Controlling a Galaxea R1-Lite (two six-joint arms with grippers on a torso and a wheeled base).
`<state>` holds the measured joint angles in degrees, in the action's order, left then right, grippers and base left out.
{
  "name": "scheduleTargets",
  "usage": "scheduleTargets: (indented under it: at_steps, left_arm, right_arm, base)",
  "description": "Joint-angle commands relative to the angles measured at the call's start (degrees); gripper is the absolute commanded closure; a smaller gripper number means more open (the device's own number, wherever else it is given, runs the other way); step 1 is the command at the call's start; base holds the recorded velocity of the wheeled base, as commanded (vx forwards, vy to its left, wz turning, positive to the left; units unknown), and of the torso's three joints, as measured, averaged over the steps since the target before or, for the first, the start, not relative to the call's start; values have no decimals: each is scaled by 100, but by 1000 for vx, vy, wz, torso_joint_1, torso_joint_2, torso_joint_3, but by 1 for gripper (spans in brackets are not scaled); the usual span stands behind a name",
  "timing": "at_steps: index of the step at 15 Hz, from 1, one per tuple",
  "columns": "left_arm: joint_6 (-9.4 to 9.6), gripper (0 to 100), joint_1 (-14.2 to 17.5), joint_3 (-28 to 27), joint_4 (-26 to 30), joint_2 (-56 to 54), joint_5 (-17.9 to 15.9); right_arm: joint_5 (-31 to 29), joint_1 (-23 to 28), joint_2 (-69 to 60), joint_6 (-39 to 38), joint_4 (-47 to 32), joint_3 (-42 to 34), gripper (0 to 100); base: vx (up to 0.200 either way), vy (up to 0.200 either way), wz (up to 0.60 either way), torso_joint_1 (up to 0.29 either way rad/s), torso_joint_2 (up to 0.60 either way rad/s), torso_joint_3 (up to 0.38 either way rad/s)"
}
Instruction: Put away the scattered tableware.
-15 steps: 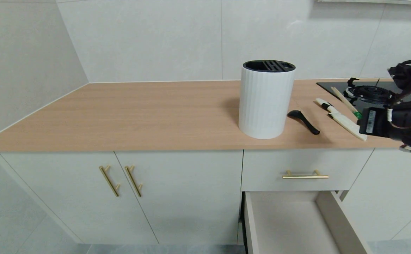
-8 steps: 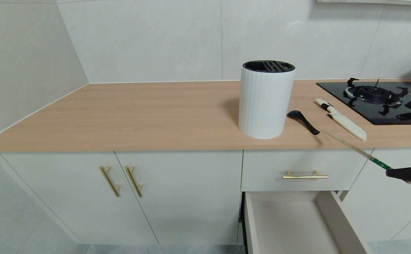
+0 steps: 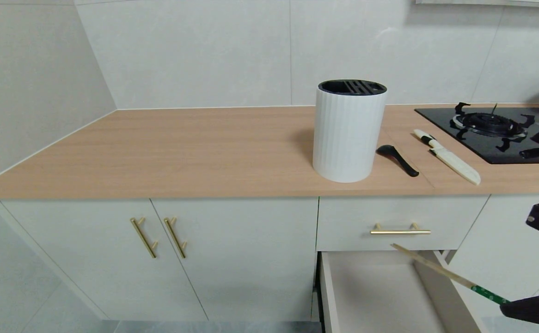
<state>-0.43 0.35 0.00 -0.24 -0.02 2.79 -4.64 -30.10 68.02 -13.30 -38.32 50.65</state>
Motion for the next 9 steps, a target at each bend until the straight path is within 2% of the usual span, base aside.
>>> scheduleTargets:
  at_steps: [1, 4, 6, 9]
  left_arm:
    - [-1, 0, 0, 0, -2, 2, 2]
    - [-1, 0, 9, 0, -2, 2, 2]
    - [-1, 0, 0, 0, -2, 2, 2]
    - [-1, 0, 0, 0, -2, 2, 2]
  right_arm:
    - [122, -181, 994, -15, 17, -293, 100]
    - [113, -216, 2277, -59, 184, -407, 100]
    - [104, -145, 2681, -155, 852, -574, 100]
    - [87, -145, 3384, -700, 1687, -653, 100]
  base:
    - [0, 0, 0, 0, 0, 0]
    - [0, 0, 0, 0, 0, 0]
    - [0, 0, 0, 0, 0, 0]
    - [0, 0, 0, 0, 0, 0]
